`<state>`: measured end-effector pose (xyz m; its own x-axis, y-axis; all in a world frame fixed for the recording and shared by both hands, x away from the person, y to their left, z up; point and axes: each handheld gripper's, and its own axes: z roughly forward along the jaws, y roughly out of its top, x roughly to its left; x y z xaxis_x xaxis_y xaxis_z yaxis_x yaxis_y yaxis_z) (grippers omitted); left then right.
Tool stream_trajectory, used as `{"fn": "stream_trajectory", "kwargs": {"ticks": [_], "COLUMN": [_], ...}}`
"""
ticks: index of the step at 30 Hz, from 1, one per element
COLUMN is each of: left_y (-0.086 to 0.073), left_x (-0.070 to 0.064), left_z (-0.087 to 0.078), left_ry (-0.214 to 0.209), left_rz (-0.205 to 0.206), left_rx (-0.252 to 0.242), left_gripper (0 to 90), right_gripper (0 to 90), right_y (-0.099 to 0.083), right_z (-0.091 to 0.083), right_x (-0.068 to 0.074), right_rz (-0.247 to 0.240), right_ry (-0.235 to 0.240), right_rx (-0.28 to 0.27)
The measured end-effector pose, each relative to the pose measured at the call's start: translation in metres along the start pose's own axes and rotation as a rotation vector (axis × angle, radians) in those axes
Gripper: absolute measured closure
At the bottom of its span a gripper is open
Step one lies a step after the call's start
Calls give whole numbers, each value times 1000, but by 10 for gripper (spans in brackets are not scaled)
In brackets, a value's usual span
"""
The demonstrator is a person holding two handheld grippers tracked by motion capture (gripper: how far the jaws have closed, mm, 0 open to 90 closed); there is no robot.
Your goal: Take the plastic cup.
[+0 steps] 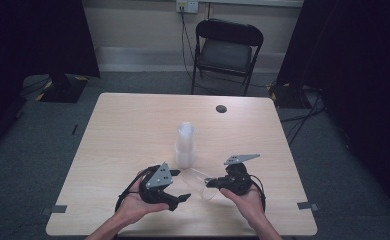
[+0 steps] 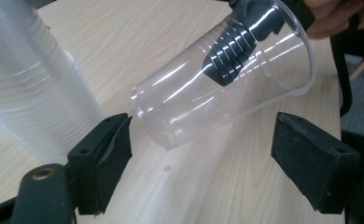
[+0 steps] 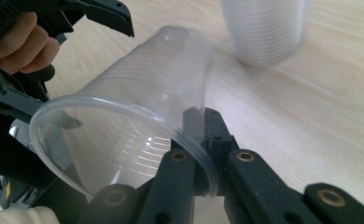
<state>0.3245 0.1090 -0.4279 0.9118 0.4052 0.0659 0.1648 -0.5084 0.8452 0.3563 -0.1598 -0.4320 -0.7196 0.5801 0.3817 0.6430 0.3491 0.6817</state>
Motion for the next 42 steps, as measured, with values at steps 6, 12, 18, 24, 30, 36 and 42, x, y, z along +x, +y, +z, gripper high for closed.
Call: {"fn": "stream_trajectory", "kwargs": {"ticks": [6, 12, 18, 24, 30, 36, 42], "left_y": [-1, -2, -4, -3, -2, 0, 1], "left_x": [-5, -10, -20, -24, -29, -33, -36], "left_z": [3, 8, 16, 20, 25, 29, 31], "left_ry": [11, 12, 45, 37, 33, 28, 40], "left_rz": [89, 168, 309, 338, 348, 377, 399], "left_rx": [19, 45, 95, 90, 84, 92, 86], "left_gripper": [200, 201, 175, 191, 191, 201, 219], "right_gripper": [900, 900, 900, 900, 900, 899, 899], "right_y": [0, 1, 3, 5, 8, 9, 10], "right_z": [4, 9, 14, 22, 27, 31, 33], "right_x": [0, 2, 6, 9, 13, 14, 14], "right_rz": [5, -2, -9, -7, -3, 8, 25], "right_ry": [21, 45, 58, 75, 86, 91, 80], "right_rx": [50, 81, 112, 142, 165, 181, 182]}}
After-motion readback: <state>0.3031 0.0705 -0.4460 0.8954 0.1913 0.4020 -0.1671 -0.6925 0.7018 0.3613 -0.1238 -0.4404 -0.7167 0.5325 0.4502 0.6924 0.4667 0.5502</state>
